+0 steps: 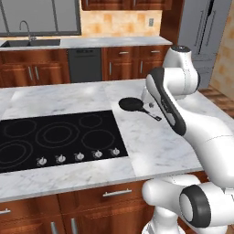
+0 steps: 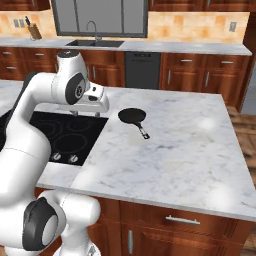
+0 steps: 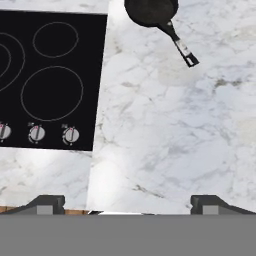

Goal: Place both pans onto different burners. Then place the lemon and the fish on different pans.

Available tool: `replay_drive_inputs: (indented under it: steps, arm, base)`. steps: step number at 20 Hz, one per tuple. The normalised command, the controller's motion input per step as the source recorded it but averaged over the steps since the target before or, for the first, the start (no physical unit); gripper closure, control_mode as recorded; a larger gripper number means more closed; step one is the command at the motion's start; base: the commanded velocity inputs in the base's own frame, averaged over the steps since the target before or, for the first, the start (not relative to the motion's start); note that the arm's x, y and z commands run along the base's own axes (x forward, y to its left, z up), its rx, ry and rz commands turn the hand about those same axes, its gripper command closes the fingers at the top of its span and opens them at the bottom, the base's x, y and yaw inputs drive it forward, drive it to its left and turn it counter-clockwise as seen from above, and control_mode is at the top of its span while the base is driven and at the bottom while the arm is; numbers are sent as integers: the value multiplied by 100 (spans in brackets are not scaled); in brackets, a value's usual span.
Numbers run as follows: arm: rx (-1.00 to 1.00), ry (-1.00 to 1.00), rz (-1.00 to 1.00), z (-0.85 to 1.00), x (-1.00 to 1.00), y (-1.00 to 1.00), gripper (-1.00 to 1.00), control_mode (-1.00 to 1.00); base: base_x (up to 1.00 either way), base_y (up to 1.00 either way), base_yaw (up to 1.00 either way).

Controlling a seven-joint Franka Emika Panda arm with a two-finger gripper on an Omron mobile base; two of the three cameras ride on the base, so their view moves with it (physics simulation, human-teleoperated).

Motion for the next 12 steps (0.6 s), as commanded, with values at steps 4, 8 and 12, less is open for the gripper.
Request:
replay_drive_inputs:
  steps: [4,8,12]
  arm:
    - [0,0,0,0,0,0,-100,100]
    - [0,0,0,0,0,0,-100,100]
    - [0,0,0,0,0,0,-100,-100]
  base:
    - [0,-26,0]
    - [0,-9,0]
    - [0,0,0]
